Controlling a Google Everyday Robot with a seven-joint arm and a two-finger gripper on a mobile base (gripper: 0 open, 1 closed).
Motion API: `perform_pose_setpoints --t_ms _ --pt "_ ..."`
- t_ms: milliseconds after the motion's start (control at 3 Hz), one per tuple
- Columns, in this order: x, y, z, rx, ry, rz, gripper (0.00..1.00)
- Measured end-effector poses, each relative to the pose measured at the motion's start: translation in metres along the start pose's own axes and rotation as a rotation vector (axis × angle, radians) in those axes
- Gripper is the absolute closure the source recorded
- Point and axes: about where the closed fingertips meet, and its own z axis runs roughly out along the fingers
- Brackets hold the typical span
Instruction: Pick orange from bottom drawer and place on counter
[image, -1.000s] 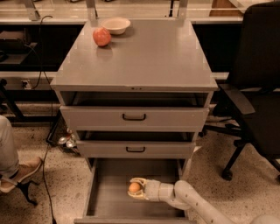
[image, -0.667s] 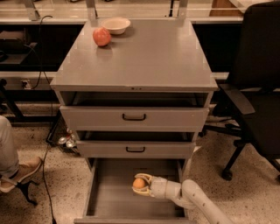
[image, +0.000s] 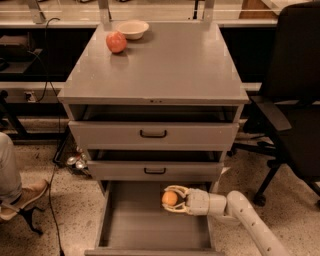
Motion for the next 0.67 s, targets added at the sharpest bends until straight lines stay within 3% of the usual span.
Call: perform_pose_setpoints --t_ms 333,667 --pt "-0.0582 -0.0187 -0.0095 -0.033 -0.017 -0.096 1.0" --pt "-0.0641 -0.0216 -0.0114 -0.025 -0.02 -0.103 1.0"
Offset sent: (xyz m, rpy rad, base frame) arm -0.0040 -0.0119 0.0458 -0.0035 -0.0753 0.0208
